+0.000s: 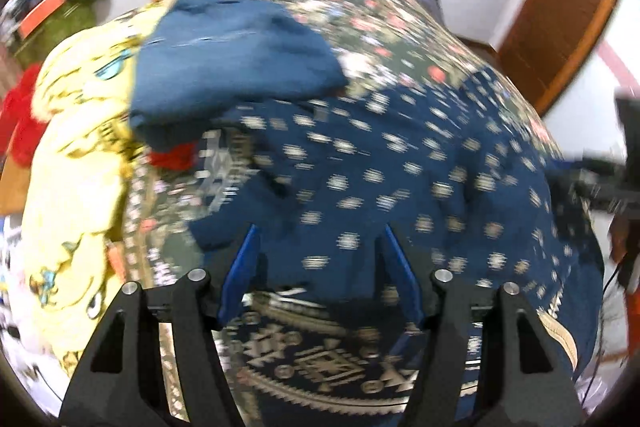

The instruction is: Fold large clothes

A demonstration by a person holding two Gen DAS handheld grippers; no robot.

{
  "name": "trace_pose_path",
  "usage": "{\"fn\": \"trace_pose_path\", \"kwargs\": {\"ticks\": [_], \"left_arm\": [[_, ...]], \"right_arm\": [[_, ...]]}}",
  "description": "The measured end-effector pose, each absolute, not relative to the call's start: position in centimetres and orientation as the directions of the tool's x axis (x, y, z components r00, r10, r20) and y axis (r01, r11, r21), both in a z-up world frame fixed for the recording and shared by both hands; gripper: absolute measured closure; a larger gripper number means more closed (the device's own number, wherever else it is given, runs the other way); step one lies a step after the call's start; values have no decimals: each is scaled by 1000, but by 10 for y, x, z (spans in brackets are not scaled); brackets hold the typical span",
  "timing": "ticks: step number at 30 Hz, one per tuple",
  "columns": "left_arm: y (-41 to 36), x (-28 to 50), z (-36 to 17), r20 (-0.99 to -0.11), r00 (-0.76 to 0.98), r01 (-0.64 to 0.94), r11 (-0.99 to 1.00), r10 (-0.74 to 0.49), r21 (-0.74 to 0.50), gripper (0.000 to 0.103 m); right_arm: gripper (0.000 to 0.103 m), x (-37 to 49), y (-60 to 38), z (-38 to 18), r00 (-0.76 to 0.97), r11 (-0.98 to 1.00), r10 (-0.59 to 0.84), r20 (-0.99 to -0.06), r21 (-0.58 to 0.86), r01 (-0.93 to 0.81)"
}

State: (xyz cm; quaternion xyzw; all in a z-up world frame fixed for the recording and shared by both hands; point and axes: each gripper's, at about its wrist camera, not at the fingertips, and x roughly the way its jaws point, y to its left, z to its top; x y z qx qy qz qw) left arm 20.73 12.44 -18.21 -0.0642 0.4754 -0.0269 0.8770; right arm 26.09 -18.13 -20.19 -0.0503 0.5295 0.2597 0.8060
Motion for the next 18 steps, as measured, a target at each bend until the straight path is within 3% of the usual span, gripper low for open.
{"fn": "trace_pose_path", "kwargs": {"ticks": [5,12,18], "left_arm": [[178,211,-191,-842,537,-177,969,-53,-174,36],[208,238,-223,-860,499,-244,934,-109,-259,36],[220,268,-263,-880,444,-279,908,-167,-313,36]], "right_arm": [[44,266,-190,-192,308,859,385,-870,216,-464],[44,288,-203,-167,408,890,345,-845,157,-427],[44,321,-212,-189,377,914,318,-870,175,-366]]}}
